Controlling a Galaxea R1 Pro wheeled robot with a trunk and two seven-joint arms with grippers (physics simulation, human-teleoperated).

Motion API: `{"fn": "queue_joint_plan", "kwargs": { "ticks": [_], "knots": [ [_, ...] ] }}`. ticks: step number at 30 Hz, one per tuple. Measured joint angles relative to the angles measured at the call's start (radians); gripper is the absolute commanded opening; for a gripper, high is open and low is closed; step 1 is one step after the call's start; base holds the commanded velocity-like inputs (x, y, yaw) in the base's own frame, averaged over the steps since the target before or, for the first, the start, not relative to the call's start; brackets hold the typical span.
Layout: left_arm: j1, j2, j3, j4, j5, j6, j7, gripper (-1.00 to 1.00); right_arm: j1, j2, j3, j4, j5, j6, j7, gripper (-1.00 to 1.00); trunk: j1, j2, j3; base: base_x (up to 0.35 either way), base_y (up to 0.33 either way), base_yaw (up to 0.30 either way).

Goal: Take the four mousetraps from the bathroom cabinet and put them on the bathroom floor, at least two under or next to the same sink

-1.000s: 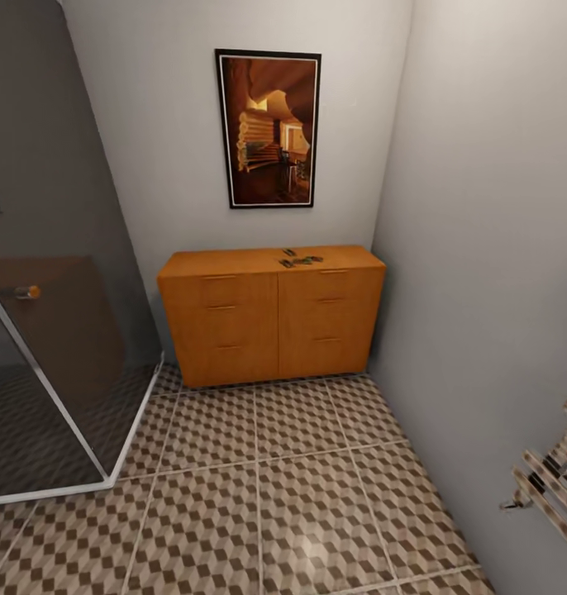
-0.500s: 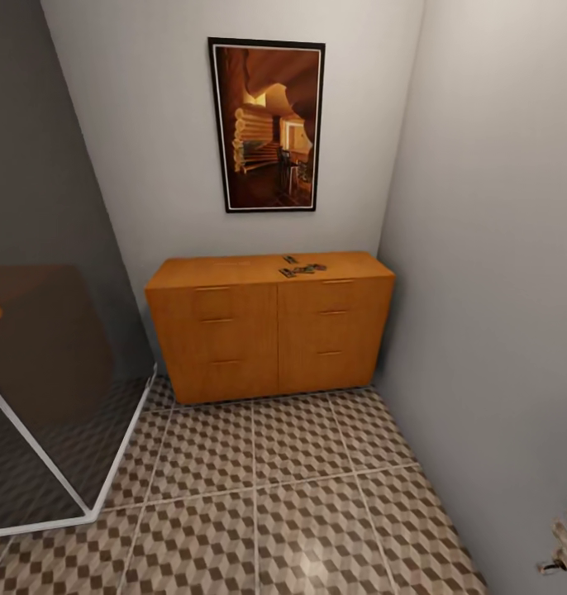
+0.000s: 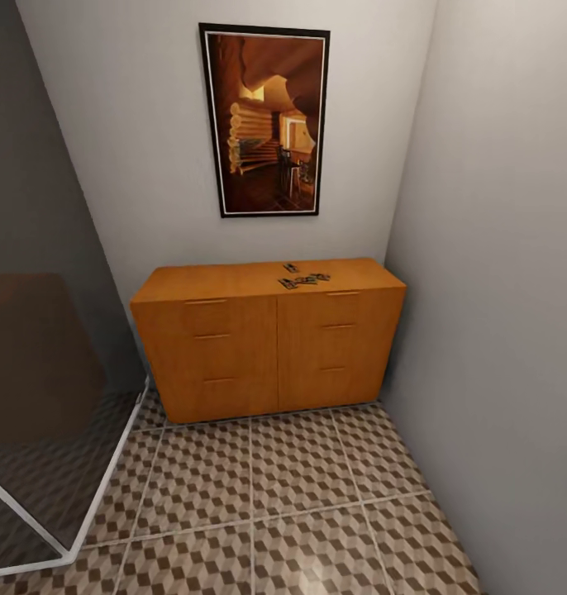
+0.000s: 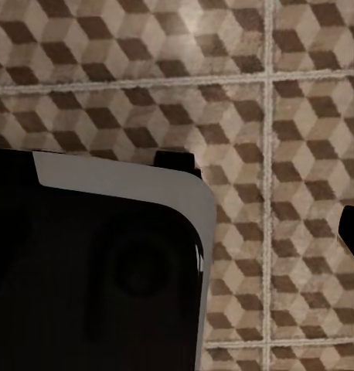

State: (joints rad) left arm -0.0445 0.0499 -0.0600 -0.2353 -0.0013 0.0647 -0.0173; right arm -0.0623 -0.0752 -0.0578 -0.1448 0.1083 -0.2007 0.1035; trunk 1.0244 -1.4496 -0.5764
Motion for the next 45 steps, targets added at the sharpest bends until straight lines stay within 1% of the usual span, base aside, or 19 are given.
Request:
{"fn": "queue_joint_plan", "kwargs": {
  "ticks": [23, 39, 43, 45],
  "knots": [
    [0.000, 0.000, 0.001, 0.000, 0.000, -0.002, 0.007, 1.00, 0.000, -0.001, 0.000, 0.012, 0.002, -0.002, 0.000, 1.00, 0.000, 0.000, 0.000, 0.330, 0.000, 0.000],
    [0.000, -0.001, 0.007, -0.001, 0.008, -0.005, 0.008, 1.00, 0.000, -0.006, 0.000, 0.012, 0.004, -0.001, 0.001, 1.00, 0.001, 0.000, 0.000, 0.037, 0.000, 0.000],
    [0.000, -0.001, 0.008, -0.002, 0.010, -0.004, 0.008, 1.00, 0.000, -0.005, 0.005, 0.011, 0.014, 0.001, 0.001, 1.00, 0.001, 0.000, 0.000, 0.001, 0.000, 0.000],
    [0.000, -0.001, 0.008, -0.004, 0.010, -0.004, 0.008, 1.00, 0.000, -0.005, 0.008, 0.010, 0.030, -0.001, 0.001, 1.00, 0.001, 0.000, 0.000, 0.000, 0.000, 0.000]
  ]
}}
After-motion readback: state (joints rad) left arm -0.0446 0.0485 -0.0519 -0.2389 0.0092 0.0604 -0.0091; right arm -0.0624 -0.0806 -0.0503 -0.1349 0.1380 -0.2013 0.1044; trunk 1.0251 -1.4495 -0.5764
